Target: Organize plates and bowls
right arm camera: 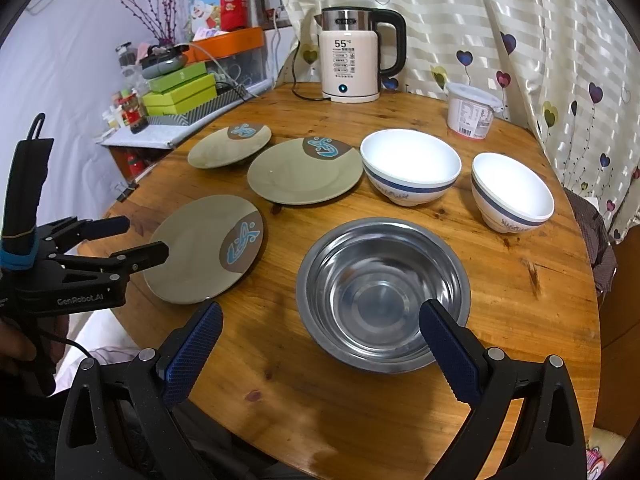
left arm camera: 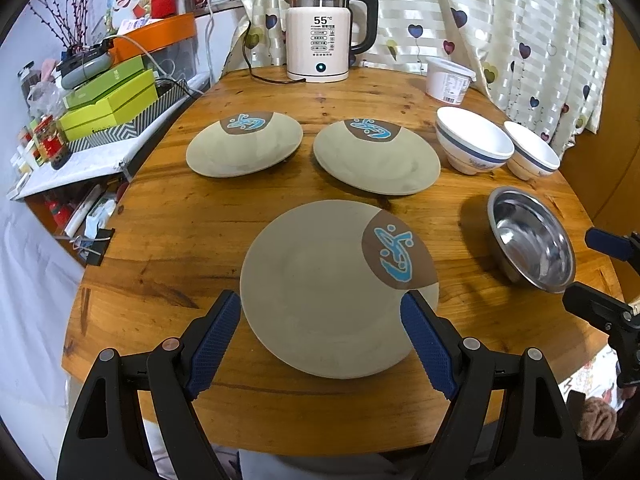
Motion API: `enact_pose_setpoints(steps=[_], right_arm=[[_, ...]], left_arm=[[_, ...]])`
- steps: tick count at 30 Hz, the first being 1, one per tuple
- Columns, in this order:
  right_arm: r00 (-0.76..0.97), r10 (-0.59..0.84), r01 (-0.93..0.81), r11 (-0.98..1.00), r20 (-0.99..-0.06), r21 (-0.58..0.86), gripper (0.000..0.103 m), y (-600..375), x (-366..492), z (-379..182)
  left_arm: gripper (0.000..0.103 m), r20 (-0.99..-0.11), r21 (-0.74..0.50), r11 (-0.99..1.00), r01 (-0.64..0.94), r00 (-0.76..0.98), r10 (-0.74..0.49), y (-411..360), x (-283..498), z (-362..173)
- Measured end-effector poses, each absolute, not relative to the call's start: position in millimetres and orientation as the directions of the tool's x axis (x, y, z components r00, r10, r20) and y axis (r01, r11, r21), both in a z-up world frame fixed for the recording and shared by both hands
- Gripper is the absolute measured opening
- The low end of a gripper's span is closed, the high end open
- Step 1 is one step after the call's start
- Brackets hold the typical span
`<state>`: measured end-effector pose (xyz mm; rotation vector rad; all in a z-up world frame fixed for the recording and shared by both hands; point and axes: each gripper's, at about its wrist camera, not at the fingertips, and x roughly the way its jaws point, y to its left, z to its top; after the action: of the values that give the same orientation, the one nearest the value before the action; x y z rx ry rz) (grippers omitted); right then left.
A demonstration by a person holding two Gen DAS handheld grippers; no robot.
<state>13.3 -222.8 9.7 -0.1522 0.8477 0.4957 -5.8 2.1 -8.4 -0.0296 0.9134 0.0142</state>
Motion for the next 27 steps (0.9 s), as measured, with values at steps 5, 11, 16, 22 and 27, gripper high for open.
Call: enact_pose_setpoints(steps=[5, 11, 16, 22, 27], right_arm=[[0.555, 0.358, -0.477, 0.877, -0.751, 0.065, 0.099, -223.2, 13.9, 9.8], [0.553, 0.357, -0.474, 0.878, -0.753, 0.068, 0.099, -223.1, 13.5, 9.3], [0.549, 0.355, -0.471, 0.879, -0.756, 0.071, 0.099, -222.8, 12.4, 7.6], [0.545, 0.352, -0.466, 0.882, -0.761, 0.074, 0.099, -222.4, 11.0, 5.1], [0.539, 0.348, -0.456, 0.886, -0.767, 0.082, 0.099, -223.7, 14.3, 5.8]], left_arm=[[0.083, -0.791, -0.031, 0.999, -0.02, 0.612, -0.012, 2.0, -5.6, -8.7], [0.083, -0.79, -0.035, 0.999, -0.022, 0.612, -0.014, 1.8, -6.6, -8.6], [0.083, -0.79, -0.036, 0.999, -0.022, 0.612, -0.015, 2.1, -6.6, -8.5], [0.083, -0.79, -0.036, 0.999, -0.022, 0.612, -0.015, 2.5, -6.6, -8.4], [0.083, -0.79, -0.037, 0.999, -0.023, 0.613, -0.015, 2.6, -6.7, -8.3]])
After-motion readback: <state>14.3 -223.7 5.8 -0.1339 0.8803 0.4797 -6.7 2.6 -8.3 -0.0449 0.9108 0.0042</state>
